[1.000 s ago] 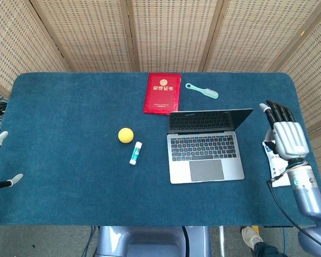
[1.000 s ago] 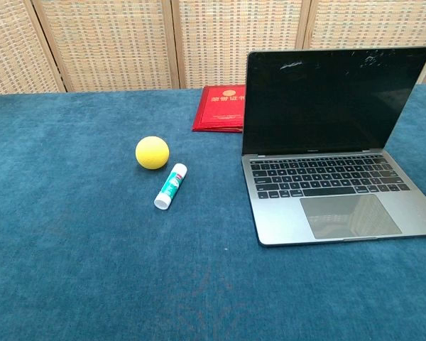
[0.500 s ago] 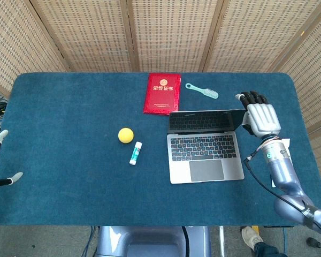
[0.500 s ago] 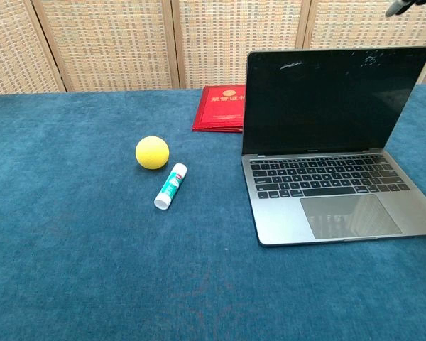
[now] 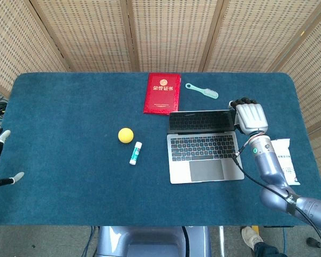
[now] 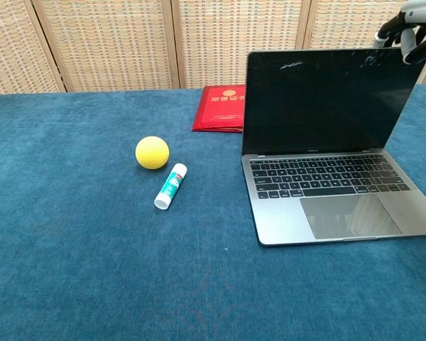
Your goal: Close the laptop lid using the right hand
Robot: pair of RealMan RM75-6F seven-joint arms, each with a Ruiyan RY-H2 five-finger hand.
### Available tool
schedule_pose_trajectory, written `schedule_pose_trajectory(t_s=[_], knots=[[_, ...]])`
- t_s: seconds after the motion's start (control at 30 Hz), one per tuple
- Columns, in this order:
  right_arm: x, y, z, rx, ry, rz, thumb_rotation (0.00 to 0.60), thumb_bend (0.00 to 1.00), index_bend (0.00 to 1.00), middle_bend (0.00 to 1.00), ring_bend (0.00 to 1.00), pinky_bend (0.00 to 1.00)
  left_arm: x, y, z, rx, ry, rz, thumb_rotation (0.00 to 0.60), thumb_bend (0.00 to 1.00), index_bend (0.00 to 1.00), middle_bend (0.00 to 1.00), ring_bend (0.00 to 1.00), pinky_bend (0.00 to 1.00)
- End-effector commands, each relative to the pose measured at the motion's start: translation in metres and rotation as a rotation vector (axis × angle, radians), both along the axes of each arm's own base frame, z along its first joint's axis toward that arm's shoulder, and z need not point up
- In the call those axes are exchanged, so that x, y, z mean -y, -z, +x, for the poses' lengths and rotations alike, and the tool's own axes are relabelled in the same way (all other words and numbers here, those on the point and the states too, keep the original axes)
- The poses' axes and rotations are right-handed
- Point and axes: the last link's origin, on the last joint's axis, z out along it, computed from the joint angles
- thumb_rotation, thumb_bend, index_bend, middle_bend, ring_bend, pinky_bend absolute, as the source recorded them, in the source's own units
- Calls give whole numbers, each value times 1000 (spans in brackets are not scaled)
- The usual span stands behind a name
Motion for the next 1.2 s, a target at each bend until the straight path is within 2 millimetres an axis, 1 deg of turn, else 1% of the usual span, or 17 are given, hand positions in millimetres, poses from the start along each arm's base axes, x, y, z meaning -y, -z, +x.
schedule_pose_trajectory(t_s=[0.03,0.1,0.17,0.3,0.53,0.83,0.97,1.2], knots=[[-1,0,-3,-1,13,16,600,1000,341,332,239,321,0,0,1,-1,0,0,600,0,0,0,0,0],[-4,-1,-6,-13,15,28,600,1000,353,350,282,375,0,1,0,-3,-1,0,600,0,0,0,0,0],[-7,-2,-6,-15,4,34,600,1000,372,373,325,407,0,2,0,-5,-3,-1,600,0,0,0,0,0],[-15,-5,-7,-1,-6,73,600,1000,414,415,375,438,0,4,1,-11,-3,-6,600,0,0,0,0,0],[-31,-2,-13,-6,-26,164,600,1000,448,442,386,438,0,5,2,-14,-3,-8,600,0,0,0,0,0],[-62,10,-15,5,-102,265,600,1000,451,444,386,438,1,7,4,-22,0,-14,600,0,0,0,0,0],[-69,14,-15,3,-119,289,600,1000,451,444,385,438,1,8,4,-22,1,-17,600,0,0,0,0,0],[-86,26,-21,-34,-158,351,600,1000,450,444,385,438,1,8,4,-21,-1,-16,600,0,0,0,0,0]])
